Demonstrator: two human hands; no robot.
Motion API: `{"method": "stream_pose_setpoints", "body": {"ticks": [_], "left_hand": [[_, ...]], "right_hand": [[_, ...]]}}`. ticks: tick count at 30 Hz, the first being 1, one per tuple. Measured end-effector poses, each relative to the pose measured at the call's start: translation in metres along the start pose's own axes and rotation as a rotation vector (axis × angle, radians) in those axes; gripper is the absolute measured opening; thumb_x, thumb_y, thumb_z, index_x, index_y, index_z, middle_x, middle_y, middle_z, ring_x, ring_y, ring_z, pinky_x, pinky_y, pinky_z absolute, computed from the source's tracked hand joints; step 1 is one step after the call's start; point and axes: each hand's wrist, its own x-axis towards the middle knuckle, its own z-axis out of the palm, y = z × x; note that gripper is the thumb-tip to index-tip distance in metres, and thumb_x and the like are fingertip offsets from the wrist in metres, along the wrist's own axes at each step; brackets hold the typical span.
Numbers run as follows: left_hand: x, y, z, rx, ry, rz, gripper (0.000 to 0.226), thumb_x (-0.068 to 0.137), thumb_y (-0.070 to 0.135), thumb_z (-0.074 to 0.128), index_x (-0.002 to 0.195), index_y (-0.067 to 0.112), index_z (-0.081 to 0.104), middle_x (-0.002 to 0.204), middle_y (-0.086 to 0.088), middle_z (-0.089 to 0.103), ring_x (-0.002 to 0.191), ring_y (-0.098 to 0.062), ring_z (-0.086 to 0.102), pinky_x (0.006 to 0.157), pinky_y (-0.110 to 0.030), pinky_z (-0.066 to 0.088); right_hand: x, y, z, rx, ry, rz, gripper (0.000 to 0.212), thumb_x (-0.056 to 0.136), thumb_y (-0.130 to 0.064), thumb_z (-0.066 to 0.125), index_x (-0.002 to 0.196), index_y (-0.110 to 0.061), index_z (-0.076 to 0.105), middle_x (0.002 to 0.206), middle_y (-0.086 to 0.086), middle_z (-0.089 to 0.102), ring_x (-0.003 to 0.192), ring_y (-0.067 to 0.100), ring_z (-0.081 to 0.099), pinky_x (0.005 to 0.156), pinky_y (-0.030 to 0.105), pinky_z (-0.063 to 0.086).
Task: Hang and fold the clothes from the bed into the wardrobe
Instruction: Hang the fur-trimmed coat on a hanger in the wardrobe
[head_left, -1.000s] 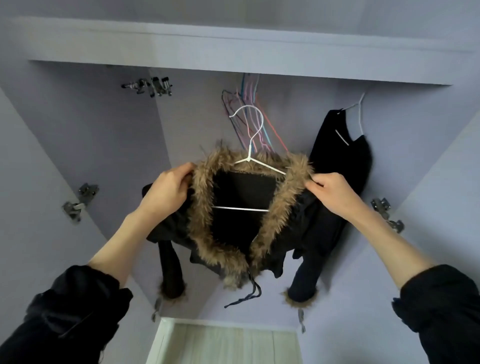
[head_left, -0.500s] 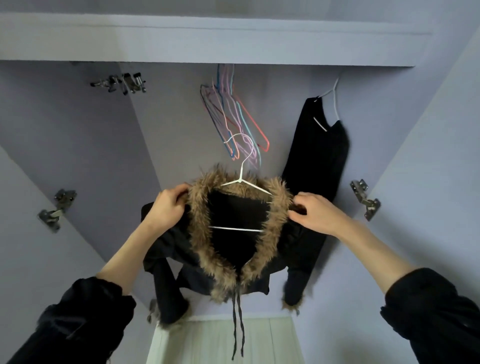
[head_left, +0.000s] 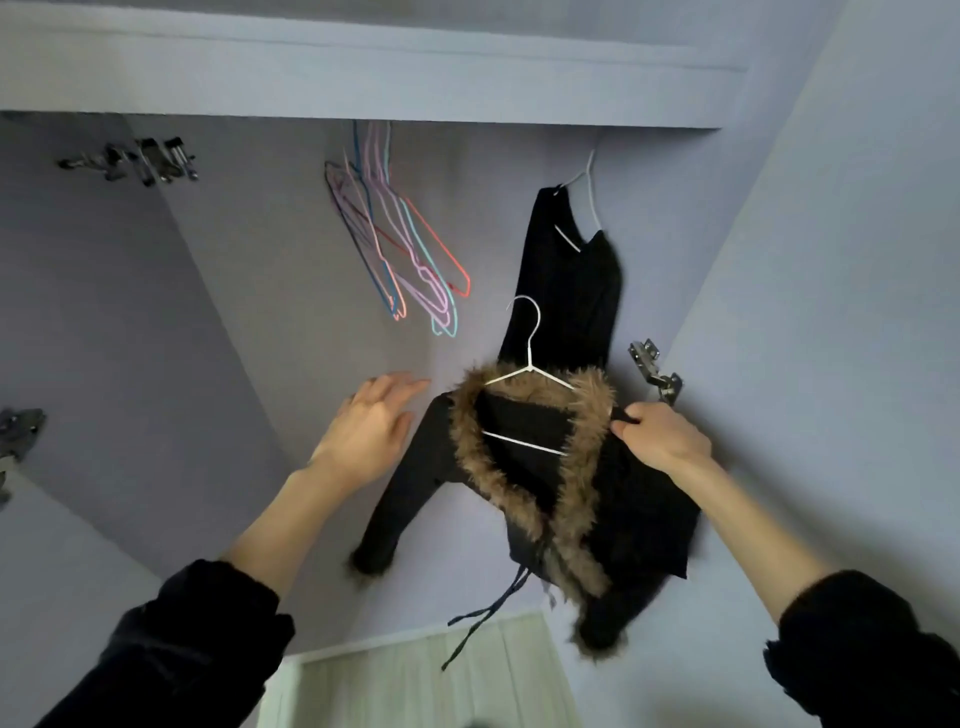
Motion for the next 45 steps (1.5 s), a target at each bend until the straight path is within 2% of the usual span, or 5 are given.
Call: {"method": "stream_pose_setpoints", "body": {"ticks": [4, 13, 23, 33, 45], "left_hand": [[0.023, 0.021, -0.021, 0.107, 0.144, 0.13, 0.046, 0.084, 0.018, 0.041, 0.129, 0.014, 0.053, 0.129, -0.018, 0.053, 0.113, -0.041, 0.053, 0.087, -0.051, 0.046], [0.101, 0.062, -0.083, 0.435, 0.432, 0.349, 0.07, 0.07, 0.0, 0.069, 0.136, 0.008, 0.046, 0.145, -0.022, 0.038, 0.135, -0.043, 0.031, 0.109, -0.058, 0.027], [0.181, 0.062, -0.099, 0.762, 0.721, 0.27, 0.093, 0.069, -0.006, 0.055, 0.15, 0.018, 0.016, 0.154, -0.014, 0.012, 0.141, -0.042, 0.008, 0.108, -0.063, 0.0], [0.19, 0.052, -0.095, 0.836, 0.758, 0.254, 0.103, 0.067, -0.007, 0.049, 0.15, 0.026, -0.001, 0.154, -0.008, 0.006, 0.143, -0.033, -0.016, 0.109, -0.06, -0.007], [0.178, 0.061, -0.09, 0.776, 0.689, 0.171, 0.095, 0.068, -0.003, 0.053, 0.151, 0.021, 0.014, 0.155, -0.009, 0.009, 0.142, -0.039, 0.004, 0.11, -0.06, -0.003]], "right_hand": [[0.014, -0.009, -0.006, 0.313, -0.066, 0.118, 0.045, 0.099, -0.021, 0.046, 0.141, -0.008, 0.039, 0.143, 0.01, 0.043, 0.132, 0.03, 0.04, 0.109, 0.038, 0.032], [0.057, -0.056, -0.028, 0.663, 0.004, 0.013, 0.044, 0.1, -0.014, 0.044, 0.142, -0.002, 0.035, 0.144, 0.012, 0.04, 0.133, 0.027, 0.035, 0.107, 0.032, 0.028], [0.16, -0.123, -0.083, 0.756, 0.215, -0.157, 0.042, 0.101, -0.017, 0.041, 0.141, -0.007, 0.036, 0.141, 0.012, 0.044, 0.127, 0.029, 0.043, 0.099, 0.032, 0.036], [0.212, -0.137, -0.063, 0.799, 0.179, -0.033, 0.039, 0.099, -0.014, 0.045, 0.137, -0.005, 0.043, 0.135, 0.019, 0.049, 0.123, 0.034, 0.047, 0.094, 0.034, 0.041], [0.19, -0.11, -0.08, 0.563, 0.474, -0.08, 0.033, 0.093, -0.007, 0.046, 0.126, -0.002, 0.044, 0.13, 0.021, 0.047, 0.118, 0.039, 0.047, 0.094, 0.044, 0.039]]}}
